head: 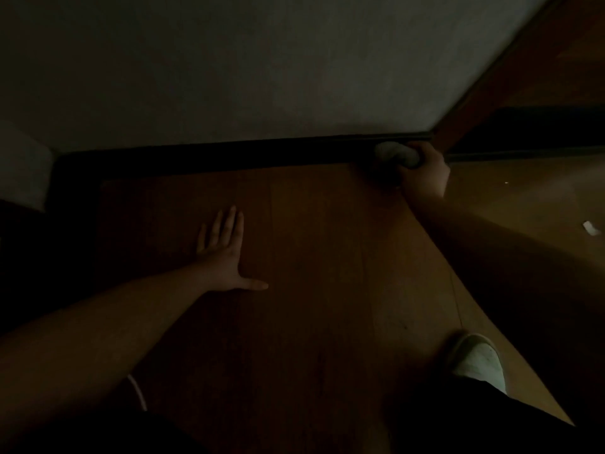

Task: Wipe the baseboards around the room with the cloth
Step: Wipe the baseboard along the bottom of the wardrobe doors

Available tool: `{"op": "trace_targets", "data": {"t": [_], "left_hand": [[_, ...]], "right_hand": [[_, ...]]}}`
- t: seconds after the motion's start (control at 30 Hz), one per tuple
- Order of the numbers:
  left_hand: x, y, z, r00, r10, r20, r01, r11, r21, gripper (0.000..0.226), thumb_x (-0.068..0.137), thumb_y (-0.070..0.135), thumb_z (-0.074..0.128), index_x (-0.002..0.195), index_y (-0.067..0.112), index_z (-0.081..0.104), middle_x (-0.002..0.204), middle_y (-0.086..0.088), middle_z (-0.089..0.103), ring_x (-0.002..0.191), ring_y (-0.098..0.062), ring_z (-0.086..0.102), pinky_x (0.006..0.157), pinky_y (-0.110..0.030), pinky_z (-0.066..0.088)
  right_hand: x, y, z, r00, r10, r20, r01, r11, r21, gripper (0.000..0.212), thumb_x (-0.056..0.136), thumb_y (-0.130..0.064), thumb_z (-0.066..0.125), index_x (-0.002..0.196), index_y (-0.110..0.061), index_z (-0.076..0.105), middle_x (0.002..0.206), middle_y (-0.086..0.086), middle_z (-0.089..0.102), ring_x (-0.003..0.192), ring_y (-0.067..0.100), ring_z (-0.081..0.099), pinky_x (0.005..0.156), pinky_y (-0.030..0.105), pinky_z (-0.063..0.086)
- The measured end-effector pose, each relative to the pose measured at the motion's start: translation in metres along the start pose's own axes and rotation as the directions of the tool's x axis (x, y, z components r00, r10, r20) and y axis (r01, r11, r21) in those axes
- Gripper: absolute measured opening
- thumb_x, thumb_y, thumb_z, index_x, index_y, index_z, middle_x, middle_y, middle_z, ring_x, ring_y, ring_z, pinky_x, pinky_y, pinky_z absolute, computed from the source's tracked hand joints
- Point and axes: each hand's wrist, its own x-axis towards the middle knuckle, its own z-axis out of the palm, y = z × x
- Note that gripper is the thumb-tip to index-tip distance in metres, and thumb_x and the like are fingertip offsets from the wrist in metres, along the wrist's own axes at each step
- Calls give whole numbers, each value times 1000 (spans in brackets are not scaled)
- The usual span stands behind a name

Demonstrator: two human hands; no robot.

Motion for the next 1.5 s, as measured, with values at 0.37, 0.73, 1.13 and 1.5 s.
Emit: {"op": "trace_targets", "data": {"t": [0.37, 0.73, 1.13, 1.5], "left_hand": [[-4, -1, -3, 1000, 16, 19, -16, 1000, -10, 151, 48, 98, 54, 121, 26, -58, 141, 0, -58, 134, -25, -48, 115, -54, -18], [-3, -3, -2, 1000, 7, -10, -7, 1000, -2, 150, 46, 100, 50, 120, 27, -58, 141, 0, -55, 139, -27, -41, 117, -56, -12], [-6, -3, -3, 999, 9, 33, -9, 1000, -17, 151, 47, 98, 53, 125, 27, -55, 138, 2, -60, 134, -26, -48, 115, -54, -18], [-5, 1, -3, 1000, 4, 28, -3, 1000, -6, 153, 46, 98, 53, 127, 26, -54, 137, 2, -60, 134, -25, -48, 115, -53, -19]], "right_hand": [[1, 20, -20, 925, 319, -205, -288, 943, 166, 38, 86, -22, 59, 124, -19, 58, 122, 6, 62, 109, 24, 61, 92, 40, 54], [-105, -110, 110, 964, -202, 171, 142, 941, 307, 42, 83, -27, 74, 121, -19, 56, 116, 4, 61, 105, 18, 59, 88, 36, 52], [-30, -45, 24, 999, 33, -43, -22, 972, 233, 35, 88, -29, 70, 118, -16, 60, 112, 2, 65, 97, 11, 58, 71, 18, 45], [1, 10, -33, 963, 164, -215, -133, 979, 153, 39, 86, -30, 63, 123, -22, 55, 121, 5, 59, 108, 23, 59, 91, 45, 54]]}}
